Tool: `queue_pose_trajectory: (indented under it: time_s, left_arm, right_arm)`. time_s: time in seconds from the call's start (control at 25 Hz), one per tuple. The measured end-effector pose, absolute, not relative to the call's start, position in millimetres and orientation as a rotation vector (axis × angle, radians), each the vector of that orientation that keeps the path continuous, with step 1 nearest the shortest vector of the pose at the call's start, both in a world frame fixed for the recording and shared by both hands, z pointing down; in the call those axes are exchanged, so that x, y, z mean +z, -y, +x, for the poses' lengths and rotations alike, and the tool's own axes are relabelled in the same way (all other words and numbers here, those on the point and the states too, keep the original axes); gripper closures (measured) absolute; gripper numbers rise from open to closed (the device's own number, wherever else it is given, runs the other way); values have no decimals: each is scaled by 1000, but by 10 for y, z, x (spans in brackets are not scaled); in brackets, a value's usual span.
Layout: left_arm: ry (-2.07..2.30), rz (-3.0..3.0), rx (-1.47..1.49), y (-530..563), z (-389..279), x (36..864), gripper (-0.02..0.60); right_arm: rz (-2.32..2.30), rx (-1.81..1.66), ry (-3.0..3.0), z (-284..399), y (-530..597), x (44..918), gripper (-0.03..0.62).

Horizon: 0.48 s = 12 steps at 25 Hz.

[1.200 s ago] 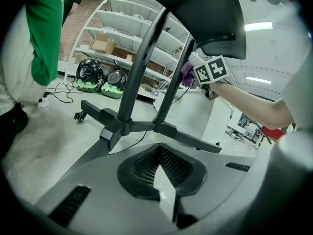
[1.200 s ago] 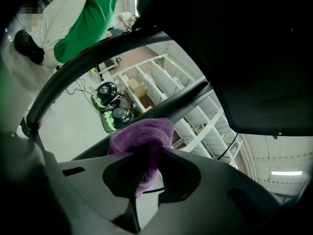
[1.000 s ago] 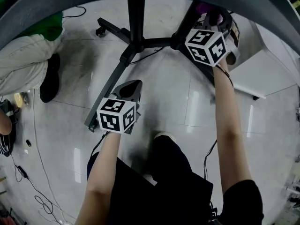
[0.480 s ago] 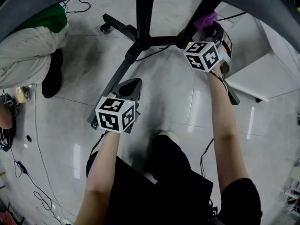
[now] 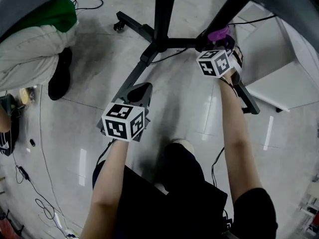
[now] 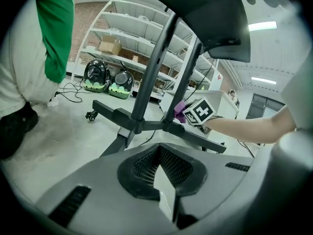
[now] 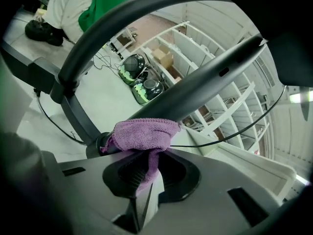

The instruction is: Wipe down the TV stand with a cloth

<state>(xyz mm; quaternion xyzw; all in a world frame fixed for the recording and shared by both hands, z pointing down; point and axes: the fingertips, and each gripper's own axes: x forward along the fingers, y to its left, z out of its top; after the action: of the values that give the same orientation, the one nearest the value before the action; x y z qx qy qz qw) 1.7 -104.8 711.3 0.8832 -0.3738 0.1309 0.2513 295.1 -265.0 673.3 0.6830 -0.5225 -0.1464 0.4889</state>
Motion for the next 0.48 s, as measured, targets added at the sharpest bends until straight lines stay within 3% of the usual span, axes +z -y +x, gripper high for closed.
queue_pose_trajectory:
  time_s: [0.48]
  left_arm:
    - [1036, 2388, 368, 1071, -57, 7167, 575]
  right_arm:
    - [1556, -291, 1242, 2915, 2624, 7338, 525]
